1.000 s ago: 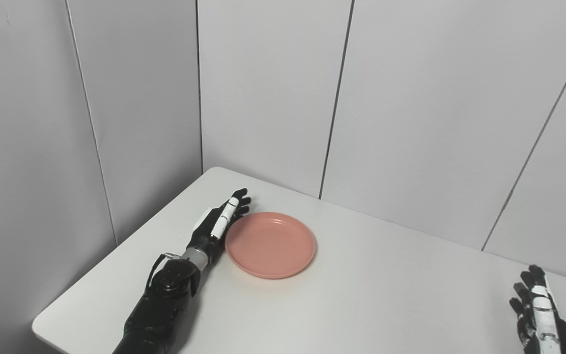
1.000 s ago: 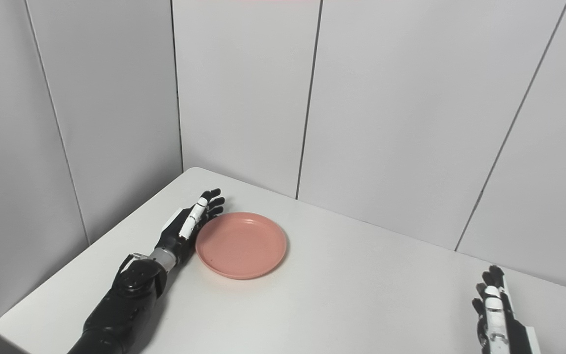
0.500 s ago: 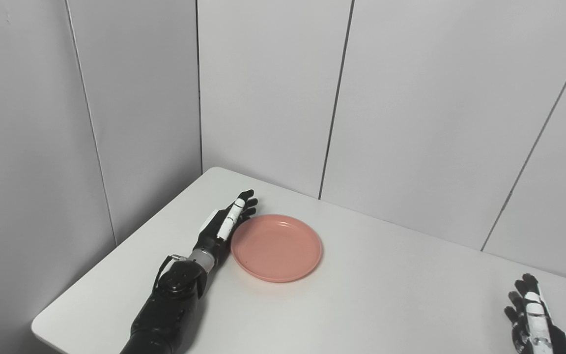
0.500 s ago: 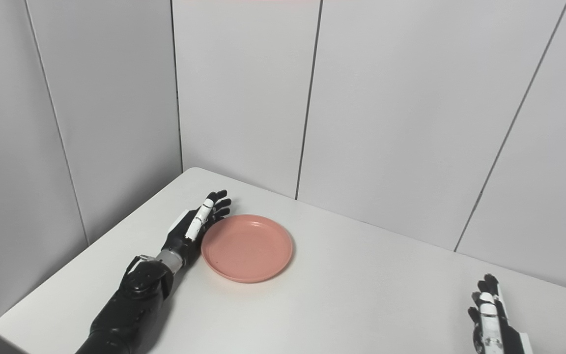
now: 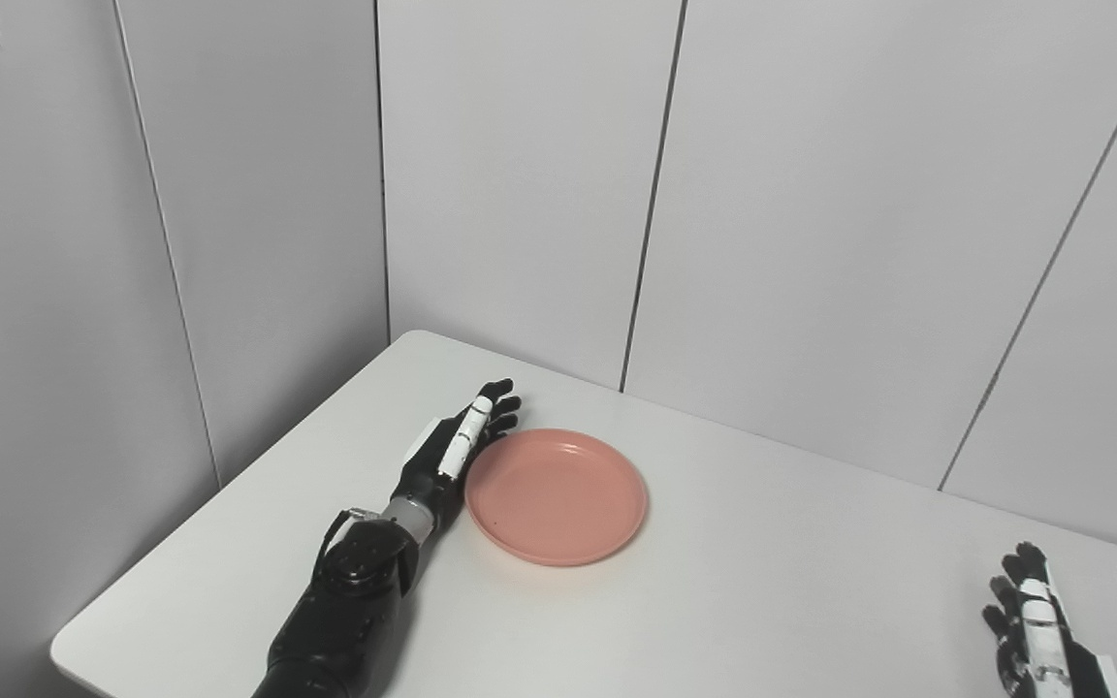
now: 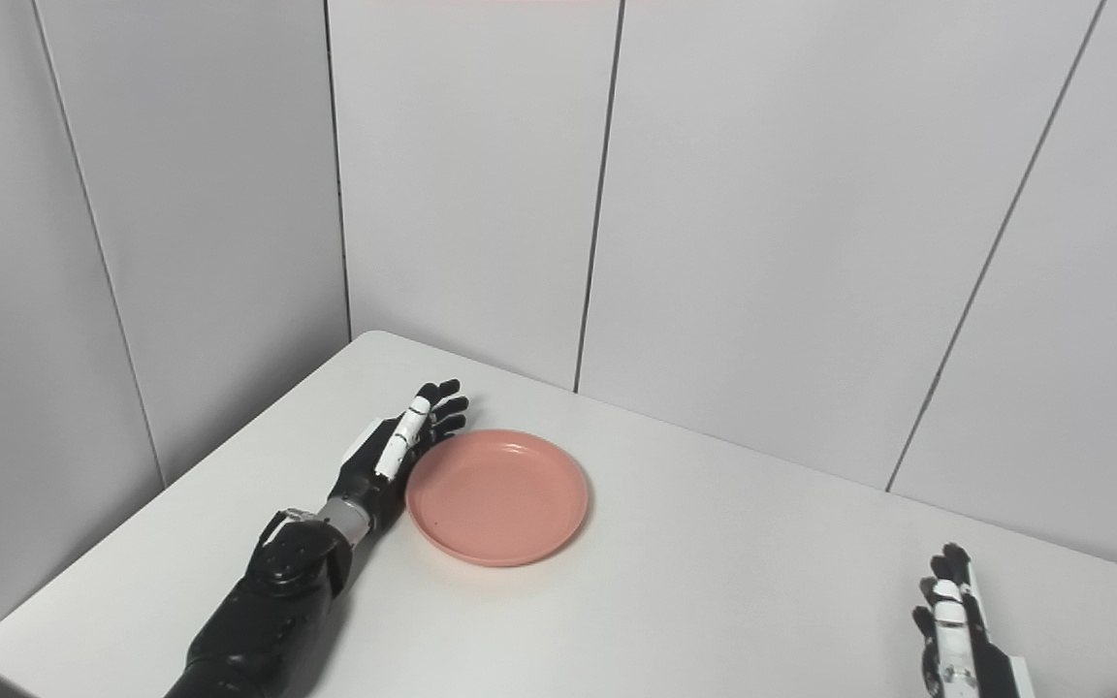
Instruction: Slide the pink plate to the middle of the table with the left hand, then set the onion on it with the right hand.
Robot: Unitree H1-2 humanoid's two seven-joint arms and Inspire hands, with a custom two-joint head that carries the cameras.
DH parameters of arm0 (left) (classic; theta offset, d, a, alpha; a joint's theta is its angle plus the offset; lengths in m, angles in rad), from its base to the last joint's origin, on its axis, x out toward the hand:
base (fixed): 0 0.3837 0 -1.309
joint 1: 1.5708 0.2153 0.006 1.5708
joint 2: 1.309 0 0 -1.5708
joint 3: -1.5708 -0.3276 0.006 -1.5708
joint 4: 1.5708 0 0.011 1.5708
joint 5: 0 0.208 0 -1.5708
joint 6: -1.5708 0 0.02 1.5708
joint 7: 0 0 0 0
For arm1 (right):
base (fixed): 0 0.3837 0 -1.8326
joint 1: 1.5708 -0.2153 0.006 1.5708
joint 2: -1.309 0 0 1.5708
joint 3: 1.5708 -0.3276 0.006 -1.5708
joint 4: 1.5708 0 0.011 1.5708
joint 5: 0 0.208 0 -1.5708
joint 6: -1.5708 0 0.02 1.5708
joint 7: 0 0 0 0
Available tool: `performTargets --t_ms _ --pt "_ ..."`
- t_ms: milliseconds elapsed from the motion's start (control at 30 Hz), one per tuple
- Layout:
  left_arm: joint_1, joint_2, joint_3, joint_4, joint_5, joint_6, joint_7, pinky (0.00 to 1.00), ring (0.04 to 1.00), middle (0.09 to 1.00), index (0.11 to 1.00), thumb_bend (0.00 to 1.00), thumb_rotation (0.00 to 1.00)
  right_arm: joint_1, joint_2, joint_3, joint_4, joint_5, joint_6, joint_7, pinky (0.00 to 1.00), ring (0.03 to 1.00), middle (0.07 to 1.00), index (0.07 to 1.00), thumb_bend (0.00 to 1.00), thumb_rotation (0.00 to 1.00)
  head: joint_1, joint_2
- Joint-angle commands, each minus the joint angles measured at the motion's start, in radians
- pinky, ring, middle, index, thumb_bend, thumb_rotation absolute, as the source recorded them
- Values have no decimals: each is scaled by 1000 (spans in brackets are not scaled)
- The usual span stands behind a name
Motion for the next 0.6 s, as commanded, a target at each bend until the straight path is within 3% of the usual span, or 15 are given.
performTargets --t_ms 0,300,567 --pt "-51 -13 -22 -15 -5 -21 -38 926 927 925 909 577 1000 -48 -3 -9 -10 11 -78 8 1000 1000 1000 1000 253 1000 1 0" --pt "-52 -29 -36 -16 -22 -6 -63 945 936 936 919 591 1000 -54 -12 -3 27 -5 -121 14 1000 1000 1000 1000 320 1000 -28 16" --pt "-47 -34 -38 -23 -37 1 -77 955 943 939 922 591 1000 -62 5 -7 52 19 -136 19 1000 1000 1000 1000 380 1000 -113 36"
